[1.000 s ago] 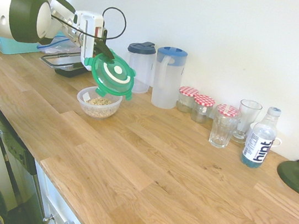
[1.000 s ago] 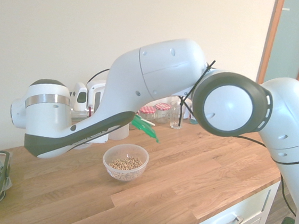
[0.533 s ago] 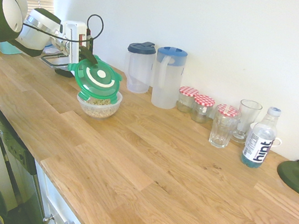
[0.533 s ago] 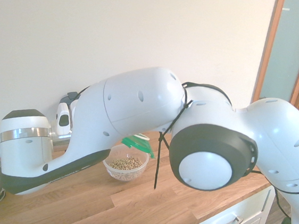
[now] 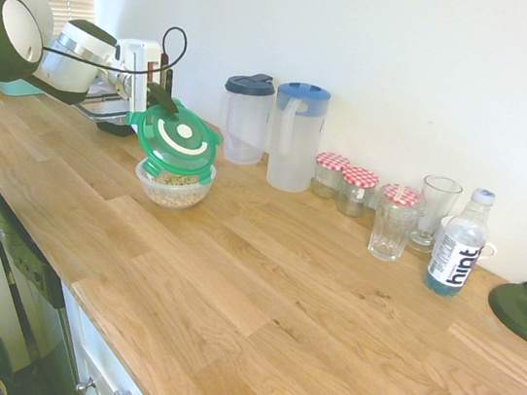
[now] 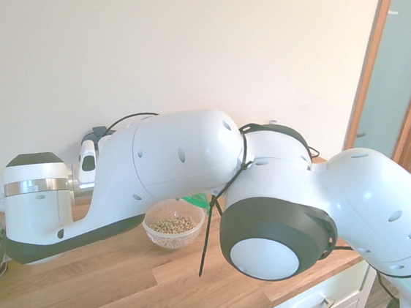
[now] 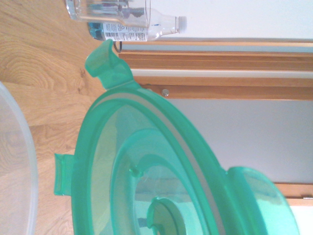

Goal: Cover the lid of food container

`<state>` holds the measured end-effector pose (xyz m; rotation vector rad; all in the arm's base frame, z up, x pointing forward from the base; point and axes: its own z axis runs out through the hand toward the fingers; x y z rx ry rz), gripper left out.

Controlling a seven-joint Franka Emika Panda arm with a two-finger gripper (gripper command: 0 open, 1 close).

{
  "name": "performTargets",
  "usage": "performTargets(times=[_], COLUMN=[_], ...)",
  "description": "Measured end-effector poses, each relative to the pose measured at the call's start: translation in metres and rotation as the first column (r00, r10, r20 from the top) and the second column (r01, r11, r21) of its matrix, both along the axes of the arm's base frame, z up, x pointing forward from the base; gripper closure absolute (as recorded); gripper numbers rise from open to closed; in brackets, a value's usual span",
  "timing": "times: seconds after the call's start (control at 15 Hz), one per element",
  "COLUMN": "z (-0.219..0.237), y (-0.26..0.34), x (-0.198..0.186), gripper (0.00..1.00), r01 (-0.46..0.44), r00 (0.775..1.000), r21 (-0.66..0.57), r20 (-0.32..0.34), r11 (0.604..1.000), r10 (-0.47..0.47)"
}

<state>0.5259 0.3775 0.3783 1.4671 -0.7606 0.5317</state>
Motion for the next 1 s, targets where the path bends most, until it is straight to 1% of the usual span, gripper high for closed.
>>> performTargets(times=[0.27, 0.6, 0.93, 1.0], z=[-0.009, -0.020, -0.021, -0.021], y=[0.000, -0.001, 0.002, 0.003], x=[0.001, 0.002, 0.001, 0.001], gripper=[1.00, 1.00, 1.00, 0.00], r01=[0.003, 0.002, -0.010, -0.016], r00=[1.000, 0.999, 0.999, 0.999], r21=[-0.008, 0.007, 0.000, -0.001], r20=[-0.010, -0.040, -0.039, -0.039], r11=[1.000, 1.000, 1.000, 1.000], r10=[-0.003, -0.002, 0.010, 0.016])
